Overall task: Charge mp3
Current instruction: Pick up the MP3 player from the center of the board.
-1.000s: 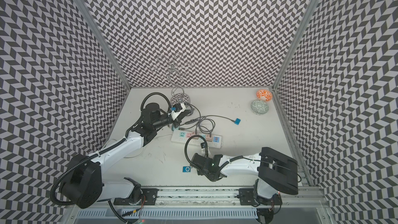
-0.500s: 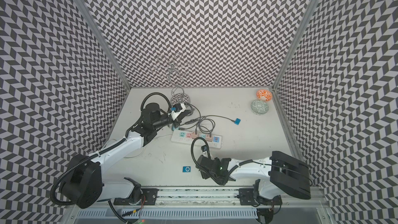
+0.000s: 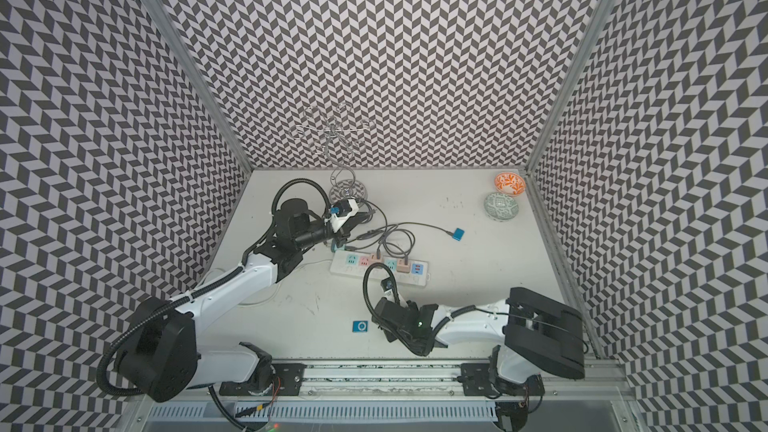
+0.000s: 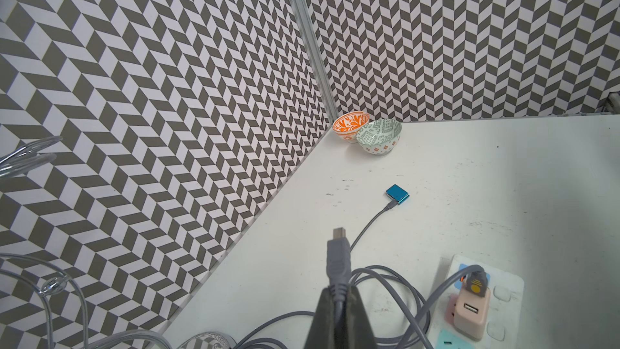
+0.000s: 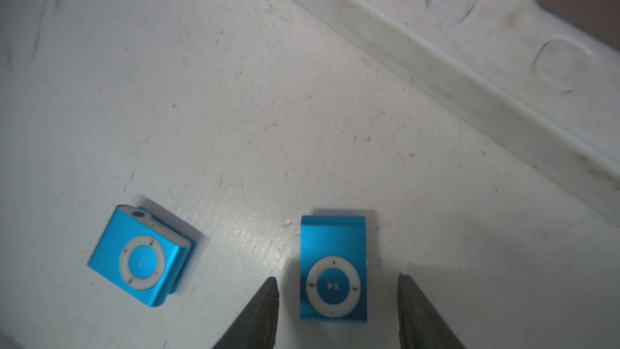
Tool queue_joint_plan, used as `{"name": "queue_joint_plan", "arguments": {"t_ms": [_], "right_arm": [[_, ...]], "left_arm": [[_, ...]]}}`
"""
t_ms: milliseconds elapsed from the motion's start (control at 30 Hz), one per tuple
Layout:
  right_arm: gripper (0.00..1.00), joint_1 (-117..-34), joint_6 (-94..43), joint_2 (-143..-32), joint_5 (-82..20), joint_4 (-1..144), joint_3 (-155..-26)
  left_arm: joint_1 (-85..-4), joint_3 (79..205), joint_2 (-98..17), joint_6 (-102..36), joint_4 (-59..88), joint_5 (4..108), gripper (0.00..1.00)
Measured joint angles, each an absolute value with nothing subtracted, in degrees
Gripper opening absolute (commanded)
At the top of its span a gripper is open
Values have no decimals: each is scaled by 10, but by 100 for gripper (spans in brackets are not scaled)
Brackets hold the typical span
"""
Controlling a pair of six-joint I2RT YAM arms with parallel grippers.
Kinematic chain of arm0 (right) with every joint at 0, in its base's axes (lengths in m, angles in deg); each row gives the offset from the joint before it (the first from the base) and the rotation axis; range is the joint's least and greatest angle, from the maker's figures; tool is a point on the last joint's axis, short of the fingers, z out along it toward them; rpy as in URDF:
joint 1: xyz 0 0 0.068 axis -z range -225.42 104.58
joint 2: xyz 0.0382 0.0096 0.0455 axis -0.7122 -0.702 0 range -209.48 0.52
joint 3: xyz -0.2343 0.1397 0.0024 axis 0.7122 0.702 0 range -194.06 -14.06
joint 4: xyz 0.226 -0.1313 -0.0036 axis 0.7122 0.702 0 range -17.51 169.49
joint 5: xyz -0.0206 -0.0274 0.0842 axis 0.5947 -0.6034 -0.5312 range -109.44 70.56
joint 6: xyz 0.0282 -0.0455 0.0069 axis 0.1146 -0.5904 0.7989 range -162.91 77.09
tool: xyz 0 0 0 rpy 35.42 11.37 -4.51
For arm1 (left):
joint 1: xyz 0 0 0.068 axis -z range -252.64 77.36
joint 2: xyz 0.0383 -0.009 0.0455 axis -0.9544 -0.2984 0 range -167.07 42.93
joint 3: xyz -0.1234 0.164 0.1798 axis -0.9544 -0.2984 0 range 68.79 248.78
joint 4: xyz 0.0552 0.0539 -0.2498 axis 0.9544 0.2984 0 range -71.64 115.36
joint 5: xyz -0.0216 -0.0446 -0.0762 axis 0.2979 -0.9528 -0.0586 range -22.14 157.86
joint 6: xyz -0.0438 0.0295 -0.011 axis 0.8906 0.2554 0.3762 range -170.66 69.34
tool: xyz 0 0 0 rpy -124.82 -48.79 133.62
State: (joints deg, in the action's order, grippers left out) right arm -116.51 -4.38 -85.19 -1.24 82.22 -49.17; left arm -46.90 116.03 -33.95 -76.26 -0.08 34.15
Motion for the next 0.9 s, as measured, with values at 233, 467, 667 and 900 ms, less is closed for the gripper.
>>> {"name": "queue_joint_plan", "arguments": {"t_ms": [233, 467, 667, 900], "right_arm": [[42, -1165, -48, -853, -10, 826, -493], [31, -1165, -51, -853, -12, 827, -492], [24, -1165, -52, -849, -12, 830, -492], [23, -1131, -60, -792, -39, 887, -503]], "left_arm": [[-469, 1160, -340, -763, -1, 341, 0], [-469, 1160, -340, -763, -4, 341, 0], [-469, 1160, -340, -763, -4, 341, 0], [-468, 1160, -340, -757, -4, 342, 0]]}}
